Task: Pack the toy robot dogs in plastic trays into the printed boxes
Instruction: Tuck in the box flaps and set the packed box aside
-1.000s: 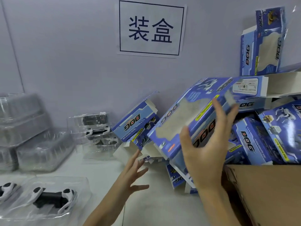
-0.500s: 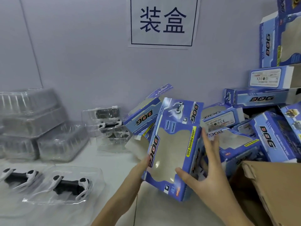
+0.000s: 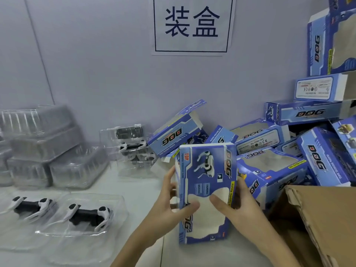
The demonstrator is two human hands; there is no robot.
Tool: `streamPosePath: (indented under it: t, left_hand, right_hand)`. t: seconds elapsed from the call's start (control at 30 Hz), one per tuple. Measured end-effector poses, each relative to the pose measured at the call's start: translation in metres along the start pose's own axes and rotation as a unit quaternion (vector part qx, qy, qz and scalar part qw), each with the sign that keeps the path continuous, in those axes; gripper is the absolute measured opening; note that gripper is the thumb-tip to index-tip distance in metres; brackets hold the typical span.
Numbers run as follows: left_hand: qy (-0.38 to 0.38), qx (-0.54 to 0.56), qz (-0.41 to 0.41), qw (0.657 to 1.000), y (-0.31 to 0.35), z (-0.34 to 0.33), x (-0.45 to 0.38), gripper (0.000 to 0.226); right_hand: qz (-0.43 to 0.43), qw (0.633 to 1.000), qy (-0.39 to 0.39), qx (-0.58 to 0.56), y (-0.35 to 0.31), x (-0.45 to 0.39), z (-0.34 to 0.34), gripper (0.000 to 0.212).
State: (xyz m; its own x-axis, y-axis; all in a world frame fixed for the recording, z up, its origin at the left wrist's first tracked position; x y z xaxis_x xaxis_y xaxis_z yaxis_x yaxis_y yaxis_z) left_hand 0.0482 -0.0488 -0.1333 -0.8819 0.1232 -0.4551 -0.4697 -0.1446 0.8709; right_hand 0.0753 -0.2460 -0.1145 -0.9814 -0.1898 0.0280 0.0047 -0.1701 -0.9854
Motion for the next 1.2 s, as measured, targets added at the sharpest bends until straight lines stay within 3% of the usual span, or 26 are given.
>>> streamPosePath:
  t: [0.17, 0.3, 0.4, 0.47, 0.53, 0.57, 0.6, 0.67, 0.7, 0.73, 0.8, 0.83, 0.9, 0.93, 0.97, 1.0, 1.07, 1.1, 1.13, 1.2]
  left_hand:
    - [-0.079, -0.045, 0.020, 0.996, 0.017, 0.009, 0.002, 0.070]
    - [-0.112, -0.154, 0.016, 0.982, 0.028, 0.018, 0.002, 0.085]
    - [-0.172, -0.224, 0.027, 0.959, 0.030, 0.032, 0.011, 0.097]
    - [-0.143, -0.254, 0.034, 0.956, 0.042, 0.055, 0.013, 0.086]
    - [-0.039, -0.282, 0.030, 0.958, 0.056, 0.088, 0.014, 0.067]
    - [0.011, -0.330, 0.038, 0.943, 0.059, 0.105, 0.017, 0.063]
    - [0.033, -0.421, 0.067, 0.904, 0.061, 0.120, 0.021, 0.064]
    - [0.010, -0.601, 0.184, 0.778, 0.056, 0.140, 0.034, 0.073]
    - [-0.011, -0.632, 0.232, 0.739, 0.051, 0.144, 0.039, 0.076]
    - [-0.021, -0.629, 0.251, 0.735, 0.049, 0.144, 0.042, 0.079]
    - [-0.028, -0.584, 0.248, 0.773, 0.048, 0.140, 0.043, 0.087]
    - [-0.054, -0.578, 0.255, 0.773, 0.044, 0.137, 0.045, 0.091]
    - [-0.115, -0.609, 0.271, 0.736, 0.037, 0.131, 0.050, 0.094]
    - [-0.132, -0.617, 0.245, 0.736, 0.035, 0.125, 0.048, 0.091]
    - [-0.137, -0.603, 0.197, 0.761, 0.039, 0.118, 0.042, 0.088]
    - [-0.142, -0.552, 0.142, 0.809, 0.045, 0.106, 0.037, 0.084]
    - [-0.179, -0.342, 0.077, 0.919, 0.057, 0.071, 0.030, 0.078]
    - [-0.200, -0.228, 0.064, 0.951, 0.061, 0.051, 0.028, 0.075]
    - [-0.203, -0.156, 0.056, 0.965, 0.062, 0.037, 0.027, 0.074]
    - [-0.172, -0.134, 0.034, 0.975, 0.063, 0.024, 0.022, 0.075]
  right_hand:
    - [-0.017, 0.999, -0.022, -0.020, 0.001, 0.000, -0.004, 0.084]
    - [-0.034, 0.999, -0.036, -0.007, 0.004, 0.001, -0.005, 0.068]
    - [-0.053, 0.997, -0.053, -0.004, 0.005, 0.001, -0.004, 0.069]
    - [-0.062, 0.996, -0.063, -0.002, 0.005, 0.001, -0.004, 0.071]
    - [-0.066, 0.996, -0.066, 0.010, 0.005, 0.001, -0.004, 0.071]
    - [-0.065, 0.996, -0.067, 0.017, 0.004, 0.001, -0.004, 0.070]
    - [-0.063, 0.996, -0.067, 0.022, 0.003, 0.001, -0.004, 0.071]
    - [-0.067, 0.995, -0.063, 0.036, 0.003, 0.001, -0.004, 0.072]
    - [-0.068, 0.995, -0.061, 0.040, 0.004, 0.002, -0.003, 0.073]
    - [-0.068, 0.995, -0.060, 0.041, 0.004, 0.002, -0.003, 0.072]
    - [-0.069, 0.994, -0.066, 0.052, 0.002, 0.003, -0.004, 0.068]
    - [-0.072, 0.993, -0.071, 0.055, 0.001, 0.004, -0.005, 0.066]
    - [-0.079, 0.993, -0.069, 0.057, -0.001, 0.005, -0.007, 0.062]
    - [-0.081, 0.994, -0.054, 0.060, -0.001, 0.006, -0.007, 0.062]
    - [-0.081, 0.994, -0.030, 0.065, 0.001, 0.007, -0.007, 0.064]
    - [-0.078, 0.994, -0.006, 0.070, 0.002, 0.007, -0.008, 0.068]
    - [-0.065, 0.995, 0.013, 0.077, 0.004, 0.009, -0.015, 0.075]
    - [-0.060, 0.994, 0.011, 0.087, 0.004, 0.011, -0.021, 0.079]
    - [-0.055, 0.993, 0.009, 0.102, 0.003, 0.012, -0.026, 0.085]
    - [-0.044, 0.991, 0.002, 0.126, 0.000, 0.013, -0.033, 0.092]
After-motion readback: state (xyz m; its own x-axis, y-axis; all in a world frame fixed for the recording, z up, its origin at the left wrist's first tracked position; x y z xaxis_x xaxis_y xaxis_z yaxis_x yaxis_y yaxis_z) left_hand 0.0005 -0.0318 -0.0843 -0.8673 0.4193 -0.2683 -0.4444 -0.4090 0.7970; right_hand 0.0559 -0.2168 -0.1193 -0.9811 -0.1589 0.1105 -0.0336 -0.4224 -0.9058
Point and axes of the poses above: each hand's wrist, its own x-axis away from the middle knuckle, its own z-axis out of the back of the hand, y = z × x, the point moved 8 cm from there along -x, towards the middle knuckle, and after that the axes turned 15 degrees about -z, right-handed, at the moved point
